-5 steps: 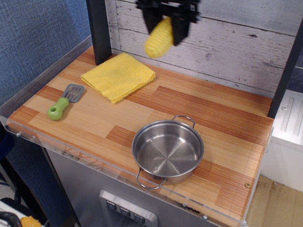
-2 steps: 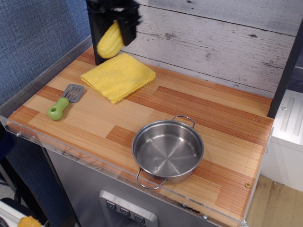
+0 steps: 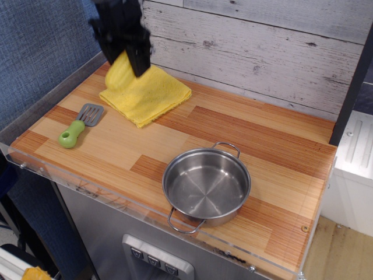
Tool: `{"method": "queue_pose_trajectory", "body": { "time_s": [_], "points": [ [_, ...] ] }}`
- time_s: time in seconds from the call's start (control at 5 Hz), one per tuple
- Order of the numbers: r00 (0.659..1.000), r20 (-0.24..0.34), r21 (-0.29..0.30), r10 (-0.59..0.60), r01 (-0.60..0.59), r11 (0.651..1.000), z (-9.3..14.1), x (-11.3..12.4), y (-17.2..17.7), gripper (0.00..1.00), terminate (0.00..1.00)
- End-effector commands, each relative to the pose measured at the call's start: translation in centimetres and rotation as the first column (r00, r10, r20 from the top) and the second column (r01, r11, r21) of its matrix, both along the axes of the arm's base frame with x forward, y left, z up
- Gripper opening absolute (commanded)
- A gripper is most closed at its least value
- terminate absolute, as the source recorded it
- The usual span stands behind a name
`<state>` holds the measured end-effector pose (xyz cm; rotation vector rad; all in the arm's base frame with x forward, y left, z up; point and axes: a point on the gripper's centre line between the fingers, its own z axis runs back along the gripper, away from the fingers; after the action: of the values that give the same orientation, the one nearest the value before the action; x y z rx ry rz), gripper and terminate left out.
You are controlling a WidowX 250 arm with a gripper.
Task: Put the corn on the yellow rectangle.
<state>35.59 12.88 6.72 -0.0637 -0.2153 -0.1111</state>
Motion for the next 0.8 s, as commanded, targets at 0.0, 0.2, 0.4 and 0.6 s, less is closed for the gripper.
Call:
{"method": "queue_pose_trajectory", "body": {
  "time_s": [0.0,0.2,0.4,0.6],
  "points": [
    [0.997,0.066,0.028,-0.028,0.026,0.999,-0.9,1.8,0.6,0.0,0.0],
    [0.997,0.061,0.027,-0.036,0.035,0.999,-1.9,2.1,0.2,0.0,0.0],
    [0.998,0.05,0.02,-0.034,0.034,0.999,-2.1,2.0,0.0,0.0,0.0],
    [0.999,0.04,0.013,-0.016,0.016,1.0,-2.0,1.8,0.0,1.0,0.0]
  ]
}}
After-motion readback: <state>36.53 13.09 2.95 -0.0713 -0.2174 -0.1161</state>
